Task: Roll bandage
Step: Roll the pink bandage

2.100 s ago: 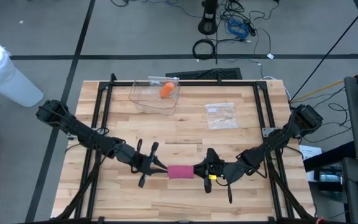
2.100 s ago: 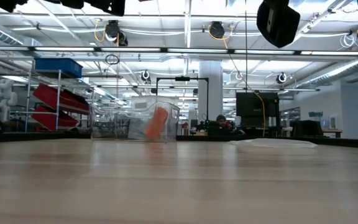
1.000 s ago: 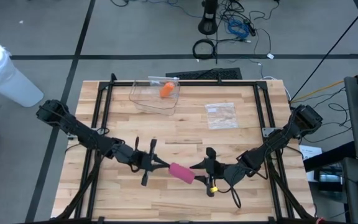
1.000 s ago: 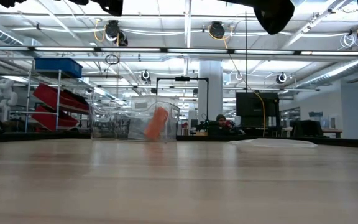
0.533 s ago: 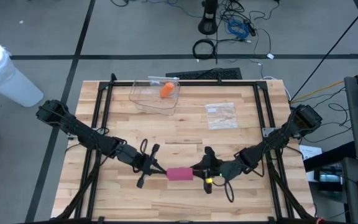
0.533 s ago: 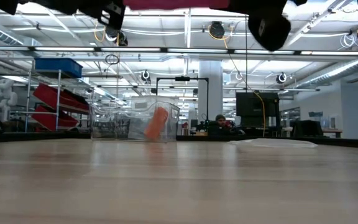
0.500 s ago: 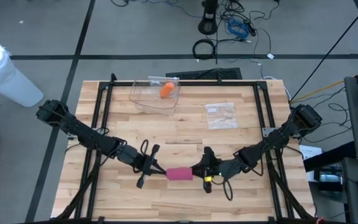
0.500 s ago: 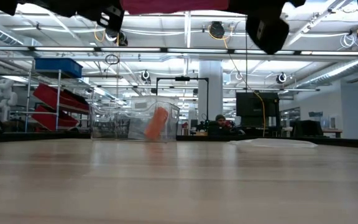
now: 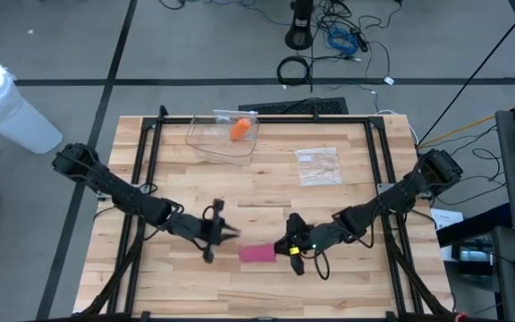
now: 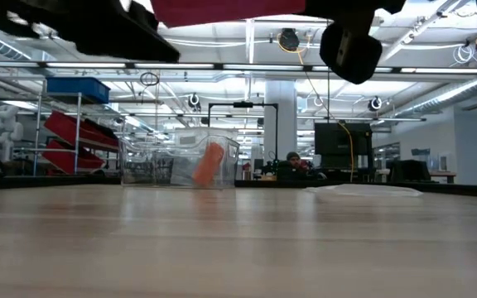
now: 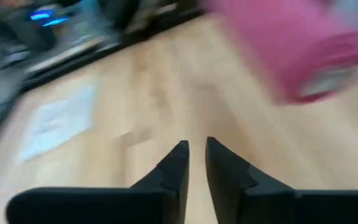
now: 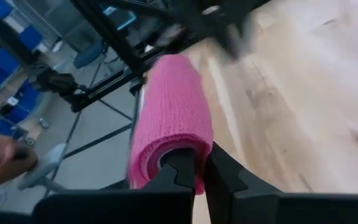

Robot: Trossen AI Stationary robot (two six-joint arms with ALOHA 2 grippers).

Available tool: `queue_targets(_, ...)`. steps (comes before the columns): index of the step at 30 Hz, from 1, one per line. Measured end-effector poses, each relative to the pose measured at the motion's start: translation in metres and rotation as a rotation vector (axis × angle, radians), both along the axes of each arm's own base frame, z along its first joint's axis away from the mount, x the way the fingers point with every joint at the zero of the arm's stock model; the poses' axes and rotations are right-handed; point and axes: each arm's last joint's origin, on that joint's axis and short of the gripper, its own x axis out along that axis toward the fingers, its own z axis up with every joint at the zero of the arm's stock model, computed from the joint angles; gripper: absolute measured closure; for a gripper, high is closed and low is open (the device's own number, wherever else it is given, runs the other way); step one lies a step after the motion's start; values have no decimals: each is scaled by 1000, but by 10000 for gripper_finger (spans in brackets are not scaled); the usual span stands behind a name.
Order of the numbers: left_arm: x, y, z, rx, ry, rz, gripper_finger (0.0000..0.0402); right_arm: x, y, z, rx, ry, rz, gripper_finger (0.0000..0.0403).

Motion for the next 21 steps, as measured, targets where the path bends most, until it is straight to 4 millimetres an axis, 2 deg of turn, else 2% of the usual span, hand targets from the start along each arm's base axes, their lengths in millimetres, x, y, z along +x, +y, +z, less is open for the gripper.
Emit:
queue_targets(3, -2, -1, 1, 40, -27, 92, 323, -1, 1, -2, -1, 19, 23, 401)
queue_targets(8, -4, -7, 4, 50, -55, 66, 298, 0, 0, -2, -4, 19, 17, 401)
queue_targets(12, -7, -16, 7, 123, -86, -11, 294, 1, -2, -2, 44, 43, 84, 402)
queue_targets(15, -6, -25, 5, 164, -110, -126, 294, 5, -10, -3, 152, 88, 171, 401)
queue_targets(21, -2, -36, -2, 212, -156, -228, 294, 12, -28, -2, 301, 134, 168, 398)
